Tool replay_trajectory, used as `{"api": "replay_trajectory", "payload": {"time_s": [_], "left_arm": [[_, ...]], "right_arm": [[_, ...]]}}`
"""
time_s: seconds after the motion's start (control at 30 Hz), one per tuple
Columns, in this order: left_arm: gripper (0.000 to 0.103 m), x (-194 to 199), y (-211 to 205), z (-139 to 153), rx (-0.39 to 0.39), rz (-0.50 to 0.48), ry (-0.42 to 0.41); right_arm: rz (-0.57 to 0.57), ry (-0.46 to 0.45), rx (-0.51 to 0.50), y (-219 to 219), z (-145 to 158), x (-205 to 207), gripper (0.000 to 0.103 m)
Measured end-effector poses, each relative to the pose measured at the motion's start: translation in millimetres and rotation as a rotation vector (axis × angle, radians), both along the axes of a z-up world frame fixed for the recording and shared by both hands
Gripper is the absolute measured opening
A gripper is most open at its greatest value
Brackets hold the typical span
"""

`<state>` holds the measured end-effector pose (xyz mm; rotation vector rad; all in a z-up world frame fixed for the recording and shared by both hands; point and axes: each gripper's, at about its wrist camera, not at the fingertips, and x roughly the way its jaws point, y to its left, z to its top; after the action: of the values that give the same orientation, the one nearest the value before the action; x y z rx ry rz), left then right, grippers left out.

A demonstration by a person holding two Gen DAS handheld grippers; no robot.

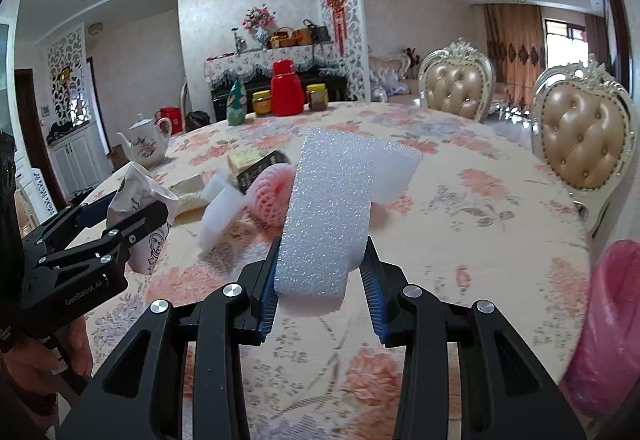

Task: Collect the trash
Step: 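Carry the paper bag and foam strip in both grippers over the pink bin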

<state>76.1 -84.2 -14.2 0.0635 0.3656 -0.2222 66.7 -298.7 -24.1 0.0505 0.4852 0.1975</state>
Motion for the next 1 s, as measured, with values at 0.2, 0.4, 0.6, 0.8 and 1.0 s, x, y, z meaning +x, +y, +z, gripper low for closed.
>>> {"api": "replay_trajectory", "payload": {"time_s": [0.2, 0.4, 0.6, 0.8, 1.0], "left_arm": [[0.068, -2, -29, 6, 0.011, -0.065, -0.029], [0.068, -1, -66, 10, 0.016, -0.153, -0.043], [0.068, -4, -112, 9, 0.024, -0.253, -0.057], [0.068, -2, -158, 11, 0.016, -0.355, -0.061], [0.068, 1, -212, 14, 0.003, -0.468, -0.057]], "right_arm": [[-0.049, -0.039, -0.011, -26, 5, -12, 0.037], [-0.12, -0.053, -0.01, -61, 4, -23, 0.037], [-0.217, -0.057, 0.004, -103, 3, -36, 0.037], [-0.306, -0.071, -0.012, -142, 2, -53, 0.037], [-0.404, -0.059, -0.012, -188, -4, -68, 0.037]]}}
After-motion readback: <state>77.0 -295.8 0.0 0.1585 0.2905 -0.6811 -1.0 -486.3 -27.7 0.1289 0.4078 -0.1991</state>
